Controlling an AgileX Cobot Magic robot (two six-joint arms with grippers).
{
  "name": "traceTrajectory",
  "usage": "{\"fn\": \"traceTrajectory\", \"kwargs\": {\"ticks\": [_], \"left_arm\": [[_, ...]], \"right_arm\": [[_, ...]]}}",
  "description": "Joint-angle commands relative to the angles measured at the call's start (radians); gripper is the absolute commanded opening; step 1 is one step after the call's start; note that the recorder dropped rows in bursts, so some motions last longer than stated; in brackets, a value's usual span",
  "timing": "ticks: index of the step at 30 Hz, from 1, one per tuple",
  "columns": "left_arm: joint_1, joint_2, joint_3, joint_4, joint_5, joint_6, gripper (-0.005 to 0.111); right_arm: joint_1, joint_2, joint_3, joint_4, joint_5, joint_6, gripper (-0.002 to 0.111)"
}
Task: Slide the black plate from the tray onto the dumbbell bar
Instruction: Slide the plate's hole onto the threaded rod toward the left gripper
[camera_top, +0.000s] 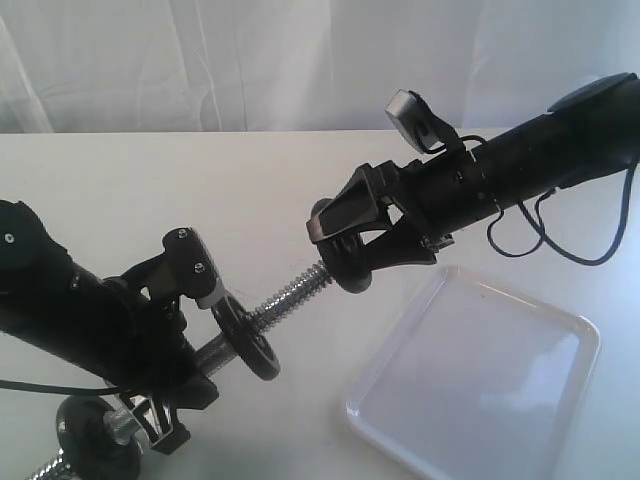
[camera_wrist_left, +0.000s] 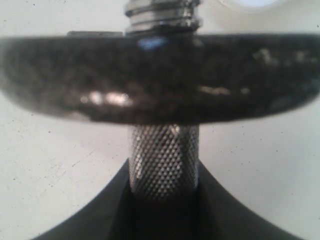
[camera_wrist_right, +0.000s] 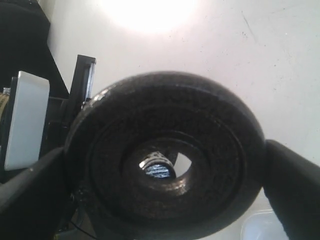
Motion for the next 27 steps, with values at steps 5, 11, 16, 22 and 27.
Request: {"fn": "traceTrajectory", "kwargs": {"ticks": [5, 11, 16, 22, 27], "left_arm": [[0.000, -0.052, -0.031, -0.088, -0.026, 0.003, 0.000], [0.000, -0.052, -0.031, -0.093, -0.026, 0.003, 0.000], [0.000, -0.052, -0.031, -0.105, -0.026, 0.001, 0.000], [0.000, -0.052, -0.030, -0.131, -0.026, -0.001, 0.000], [0.000, -0.048, -0.030, -0.131, -0.024, -0.001, 0.000]], "right_arm": [[0.028, -0.014, -0.003, 0.067, 0.036, -0.013, 0.000], [0.028, -0.010, 0.021, 0.072, 0.036, -0.013, 0.000], [0.028, -0.008, 0.021, 0.081, 0.036, -0.013, 0.000], [0.028, -0.008, 0.021, 0.066, 0.036, 0.019, 0.000], [0.028, -0.008, 0.021, 0.056, 0.036, 0.040, 0.000]]}}
